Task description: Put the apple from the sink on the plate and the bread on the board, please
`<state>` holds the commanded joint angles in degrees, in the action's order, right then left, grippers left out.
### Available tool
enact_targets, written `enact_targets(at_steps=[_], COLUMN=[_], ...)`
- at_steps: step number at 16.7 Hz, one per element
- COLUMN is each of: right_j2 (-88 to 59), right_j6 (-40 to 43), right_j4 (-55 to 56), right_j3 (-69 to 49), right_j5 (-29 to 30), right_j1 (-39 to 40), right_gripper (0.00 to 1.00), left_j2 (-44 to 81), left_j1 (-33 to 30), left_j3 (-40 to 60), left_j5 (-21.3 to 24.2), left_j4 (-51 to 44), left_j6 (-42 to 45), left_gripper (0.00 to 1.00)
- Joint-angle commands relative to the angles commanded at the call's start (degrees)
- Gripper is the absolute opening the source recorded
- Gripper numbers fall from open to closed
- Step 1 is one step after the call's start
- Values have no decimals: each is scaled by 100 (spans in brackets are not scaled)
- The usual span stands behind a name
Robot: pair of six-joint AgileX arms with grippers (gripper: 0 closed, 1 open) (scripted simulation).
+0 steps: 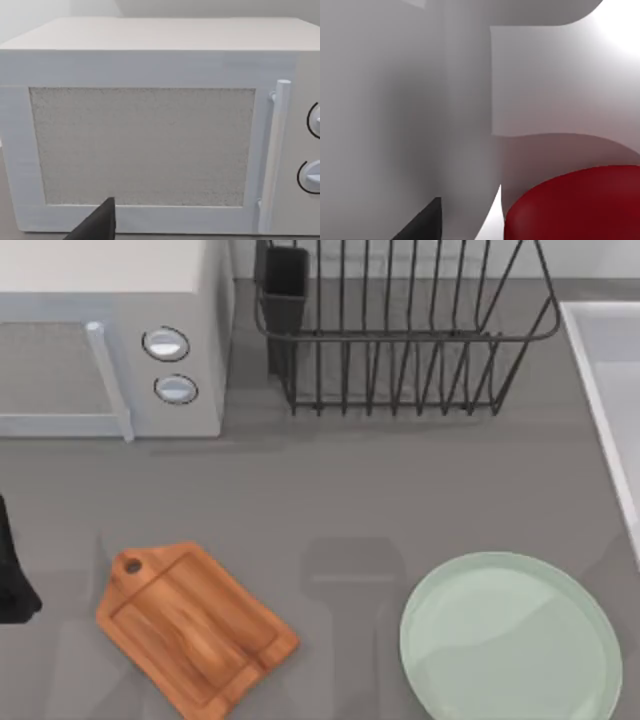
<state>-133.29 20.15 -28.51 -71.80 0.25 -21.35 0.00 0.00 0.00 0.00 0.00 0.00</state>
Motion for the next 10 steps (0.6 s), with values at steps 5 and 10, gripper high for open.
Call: enact_targets(at_steps=[5,10], right_j2=[0,0], right_j6=[0,0], right_j4=[0,0], right_j3=[0,0], right_j5=[0,0], right_j1=[0,0], right_gripper=[40,2], left_j2=[0,0], left_j1=[0,0], left_j3=[0,0], left_j5=[0,0], left_j4=[0,0], left_j6=[0,0], left_gripper=[100,100])
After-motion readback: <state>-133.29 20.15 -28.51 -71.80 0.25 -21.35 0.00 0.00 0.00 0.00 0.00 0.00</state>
